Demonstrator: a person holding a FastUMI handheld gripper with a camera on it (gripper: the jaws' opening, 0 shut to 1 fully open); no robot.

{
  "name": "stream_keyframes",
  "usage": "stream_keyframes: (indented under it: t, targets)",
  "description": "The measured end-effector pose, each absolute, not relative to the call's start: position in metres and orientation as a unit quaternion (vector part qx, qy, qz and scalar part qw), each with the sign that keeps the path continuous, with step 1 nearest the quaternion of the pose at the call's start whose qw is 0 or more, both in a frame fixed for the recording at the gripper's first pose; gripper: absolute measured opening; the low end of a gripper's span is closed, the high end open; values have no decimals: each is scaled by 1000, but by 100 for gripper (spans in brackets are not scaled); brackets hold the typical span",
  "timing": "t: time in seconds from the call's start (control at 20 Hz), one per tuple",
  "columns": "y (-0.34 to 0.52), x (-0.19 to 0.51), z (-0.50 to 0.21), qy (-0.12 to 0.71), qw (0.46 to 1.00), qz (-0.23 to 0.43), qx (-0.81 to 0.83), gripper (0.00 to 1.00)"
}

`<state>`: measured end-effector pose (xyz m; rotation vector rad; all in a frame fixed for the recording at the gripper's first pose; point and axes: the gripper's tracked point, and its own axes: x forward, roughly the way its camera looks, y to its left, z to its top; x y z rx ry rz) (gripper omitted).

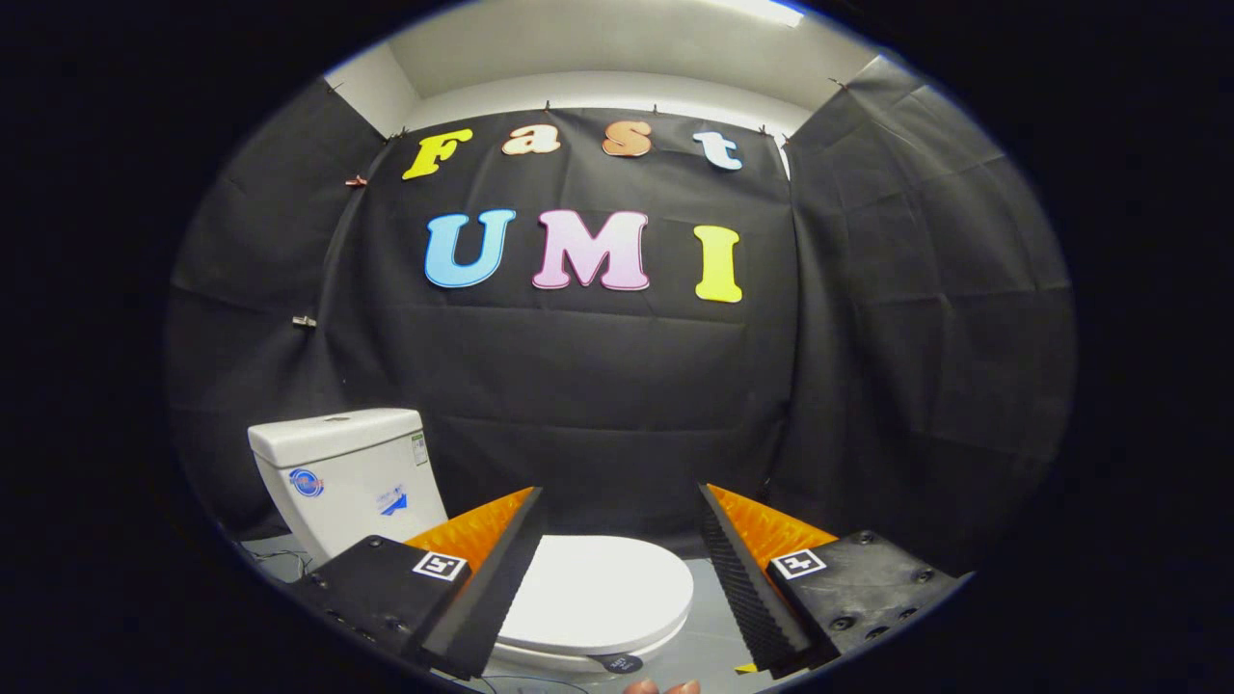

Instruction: Open the toilet lid.

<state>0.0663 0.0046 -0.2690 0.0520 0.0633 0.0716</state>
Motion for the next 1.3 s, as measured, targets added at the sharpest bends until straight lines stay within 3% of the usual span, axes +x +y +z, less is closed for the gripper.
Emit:
stream_keyframes:
  t: [0.65,1.3]
  targets:
    - [-19,66,-438,228,952,35,201,99]
    - [-32,54,-545,386,832,27,398,99]
